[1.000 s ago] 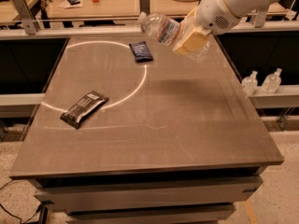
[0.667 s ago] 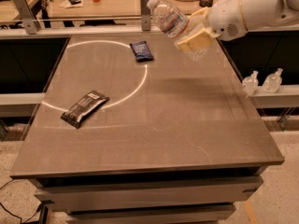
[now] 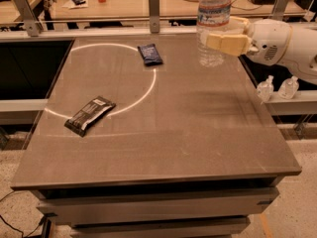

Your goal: Place water bottle upright

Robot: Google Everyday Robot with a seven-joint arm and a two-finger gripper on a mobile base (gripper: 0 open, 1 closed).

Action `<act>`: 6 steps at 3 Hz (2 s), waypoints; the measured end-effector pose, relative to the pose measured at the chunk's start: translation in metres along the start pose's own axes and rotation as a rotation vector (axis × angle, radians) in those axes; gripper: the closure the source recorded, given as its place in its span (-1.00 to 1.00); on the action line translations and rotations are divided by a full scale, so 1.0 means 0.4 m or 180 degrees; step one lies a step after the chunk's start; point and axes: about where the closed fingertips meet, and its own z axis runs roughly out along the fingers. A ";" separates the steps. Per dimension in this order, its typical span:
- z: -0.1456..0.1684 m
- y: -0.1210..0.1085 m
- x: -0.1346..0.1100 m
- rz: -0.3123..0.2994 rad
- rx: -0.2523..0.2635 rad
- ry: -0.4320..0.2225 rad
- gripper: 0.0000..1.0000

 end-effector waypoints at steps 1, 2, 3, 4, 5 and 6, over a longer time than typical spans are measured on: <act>-0.004 0.025 0.001 0.0333 -0.0049 -0.0391 1.00; -0.009 0.034 0.002 0.0487 -0.0069 -0.0570 1.00; -0.009 0.034 0.002 0.0487 -0.0069 -0.0570 1.00; 0.004 0.065 0.023 0.0495 -0.0183 -0.0377 1.00; -0.004 0.100 0.061 0.0552 -0.0190 -0.0202 1.00; -0.018 0.131 0.099 0.0560 -0.0108 -0.0104 1.00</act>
Offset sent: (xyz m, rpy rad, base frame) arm -0.0082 0.0017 -0.0006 0.1249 0.0475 0.0239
